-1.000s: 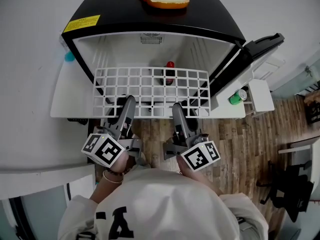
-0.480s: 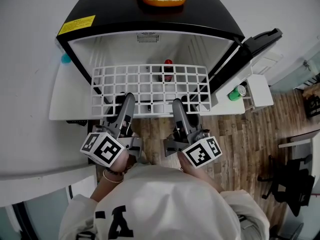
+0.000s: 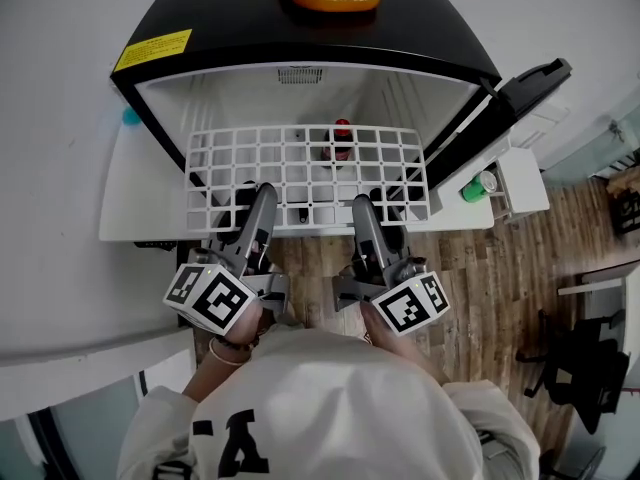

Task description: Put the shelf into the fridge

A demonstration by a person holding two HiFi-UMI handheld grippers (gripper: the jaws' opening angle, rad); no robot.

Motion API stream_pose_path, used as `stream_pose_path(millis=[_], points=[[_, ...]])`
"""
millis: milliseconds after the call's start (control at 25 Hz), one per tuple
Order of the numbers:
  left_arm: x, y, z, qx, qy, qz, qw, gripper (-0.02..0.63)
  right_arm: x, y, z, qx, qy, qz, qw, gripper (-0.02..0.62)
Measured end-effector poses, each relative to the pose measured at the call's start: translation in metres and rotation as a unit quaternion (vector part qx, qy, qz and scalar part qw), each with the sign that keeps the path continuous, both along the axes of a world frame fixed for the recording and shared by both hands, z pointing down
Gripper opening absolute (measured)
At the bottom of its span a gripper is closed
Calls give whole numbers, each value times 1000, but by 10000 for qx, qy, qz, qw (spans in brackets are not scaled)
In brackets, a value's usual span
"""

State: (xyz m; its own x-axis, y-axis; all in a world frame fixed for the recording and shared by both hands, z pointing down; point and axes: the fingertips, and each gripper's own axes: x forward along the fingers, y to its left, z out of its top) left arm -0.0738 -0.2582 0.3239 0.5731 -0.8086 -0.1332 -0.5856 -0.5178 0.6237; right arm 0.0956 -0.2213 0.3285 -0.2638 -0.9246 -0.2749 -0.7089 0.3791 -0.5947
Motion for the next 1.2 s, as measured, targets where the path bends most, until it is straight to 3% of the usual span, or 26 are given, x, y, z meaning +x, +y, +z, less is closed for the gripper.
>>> stream_pose_path(millis=[480, 720, 1200], points=[[3, -7, 0, 16, -88, 20, 10000, 155, 2, -8, 0, 89, -104, -10, 9999, 202], [6, -36, -2, -8, -95, 117, 9999, 158, 5, -36, -2, 124, -160, 78, 9998, 203], [9, -33, -2, 94, -60, 320, 9994, 169, 8, -33, -3, 401, -416, 279, 9979, 206]])
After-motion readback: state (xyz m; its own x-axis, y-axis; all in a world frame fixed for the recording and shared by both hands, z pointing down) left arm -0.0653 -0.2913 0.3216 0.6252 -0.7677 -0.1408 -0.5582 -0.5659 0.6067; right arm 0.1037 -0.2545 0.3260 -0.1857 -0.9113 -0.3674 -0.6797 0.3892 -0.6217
